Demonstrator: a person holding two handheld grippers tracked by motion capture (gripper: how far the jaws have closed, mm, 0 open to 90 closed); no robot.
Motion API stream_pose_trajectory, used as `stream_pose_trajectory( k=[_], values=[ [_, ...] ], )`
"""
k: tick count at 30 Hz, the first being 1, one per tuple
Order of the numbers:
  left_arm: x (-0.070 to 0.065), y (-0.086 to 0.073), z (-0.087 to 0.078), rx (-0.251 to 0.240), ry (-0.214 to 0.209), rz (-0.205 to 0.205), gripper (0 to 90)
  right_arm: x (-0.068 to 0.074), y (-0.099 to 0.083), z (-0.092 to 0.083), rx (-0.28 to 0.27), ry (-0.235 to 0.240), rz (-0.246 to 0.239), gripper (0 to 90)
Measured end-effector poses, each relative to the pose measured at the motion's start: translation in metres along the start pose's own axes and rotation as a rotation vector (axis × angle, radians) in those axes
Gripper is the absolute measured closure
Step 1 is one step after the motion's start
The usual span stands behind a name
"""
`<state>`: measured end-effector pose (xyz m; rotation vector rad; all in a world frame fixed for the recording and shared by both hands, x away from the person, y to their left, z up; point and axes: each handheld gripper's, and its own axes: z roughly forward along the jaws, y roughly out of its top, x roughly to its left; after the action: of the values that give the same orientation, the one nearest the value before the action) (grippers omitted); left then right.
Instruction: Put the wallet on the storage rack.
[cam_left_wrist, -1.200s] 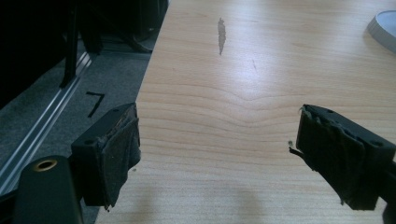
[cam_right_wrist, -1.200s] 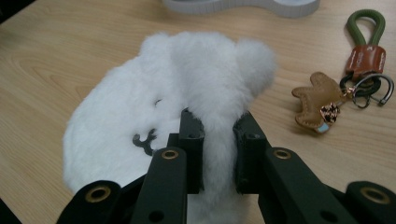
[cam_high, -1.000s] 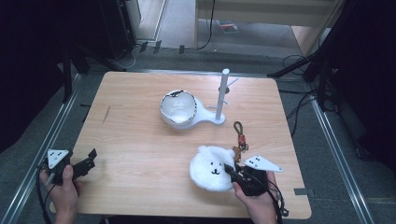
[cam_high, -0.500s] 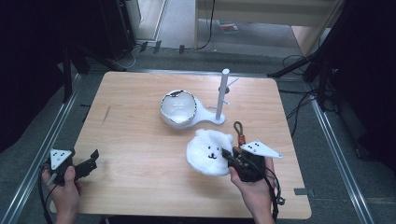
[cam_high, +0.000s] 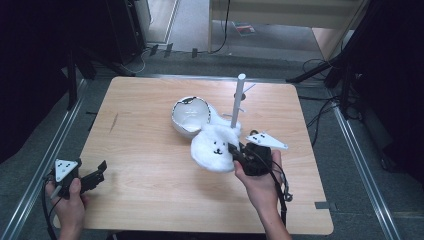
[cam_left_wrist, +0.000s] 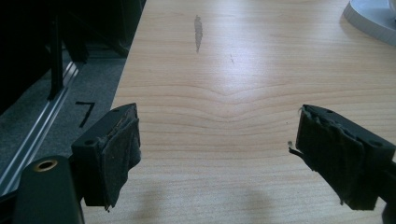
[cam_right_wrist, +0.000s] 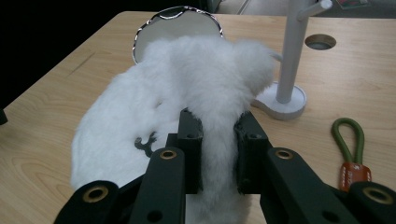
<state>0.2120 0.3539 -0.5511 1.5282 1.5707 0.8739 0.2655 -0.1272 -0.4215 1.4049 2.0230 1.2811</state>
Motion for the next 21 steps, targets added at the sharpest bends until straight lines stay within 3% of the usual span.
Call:
stream_pose_trajectory(
  k=[12, 21],
  values=[
    [0.000, 0.000, 0.001, 0.005, -0.003, 0.001, 14.6, 0.012, 0.028, 0.040, 0.009, -0.048, 0.004, 76.3],
    [0.000, 0.000, 0.001, 0.009, -0.005, 0.005, 14.6, 0.013, 0.043, 0.069, 0.030, -0.124, 0.022, 75.8]
  ],
)
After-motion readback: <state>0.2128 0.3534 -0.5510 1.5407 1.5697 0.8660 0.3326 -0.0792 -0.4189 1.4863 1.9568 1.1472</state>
